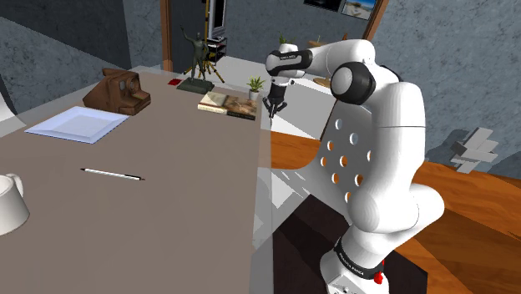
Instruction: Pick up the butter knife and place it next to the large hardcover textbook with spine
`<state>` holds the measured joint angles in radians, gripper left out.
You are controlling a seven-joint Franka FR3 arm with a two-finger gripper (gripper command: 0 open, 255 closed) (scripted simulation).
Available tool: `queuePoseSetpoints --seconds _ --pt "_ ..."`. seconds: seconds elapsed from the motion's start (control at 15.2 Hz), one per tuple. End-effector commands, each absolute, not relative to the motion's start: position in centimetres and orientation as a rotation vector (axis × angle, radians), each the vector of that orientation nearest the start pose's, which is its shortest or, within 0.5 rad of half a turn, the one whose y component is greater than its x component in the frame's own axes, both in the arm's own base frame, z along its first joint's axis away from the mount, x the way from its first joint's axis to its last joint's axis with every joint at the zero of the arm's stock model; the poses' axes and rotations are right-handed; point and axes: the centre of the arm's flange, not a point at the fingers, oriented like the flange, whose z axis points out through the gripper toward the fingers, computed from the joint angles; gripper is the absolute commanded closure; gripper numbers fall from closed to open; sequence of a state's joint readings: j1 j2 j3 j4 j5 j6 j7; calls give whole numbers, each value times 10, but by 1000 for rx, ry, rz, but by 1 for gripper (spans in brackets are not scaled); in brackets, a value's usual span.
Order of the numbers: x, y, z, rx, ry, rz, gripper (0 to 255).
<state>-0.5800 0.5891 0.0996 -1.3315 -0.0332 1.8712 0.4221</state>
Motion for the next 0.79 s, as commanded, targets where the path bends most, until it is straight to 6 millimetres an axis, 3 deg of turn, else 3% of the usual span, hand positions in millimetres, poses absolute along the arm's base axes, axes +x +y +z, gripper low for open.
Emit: queuePoseSetpoints --seconds 0.0,0.53,0.59,0.73 --pt "626 -347 375 -2800 1365 71 255" --pt "626 -347 369 -2800 1365 71 255" --pt "626 -347 369 -2800 1365 71 0" --pt "626 -347 369 -2800 1365 71 0"
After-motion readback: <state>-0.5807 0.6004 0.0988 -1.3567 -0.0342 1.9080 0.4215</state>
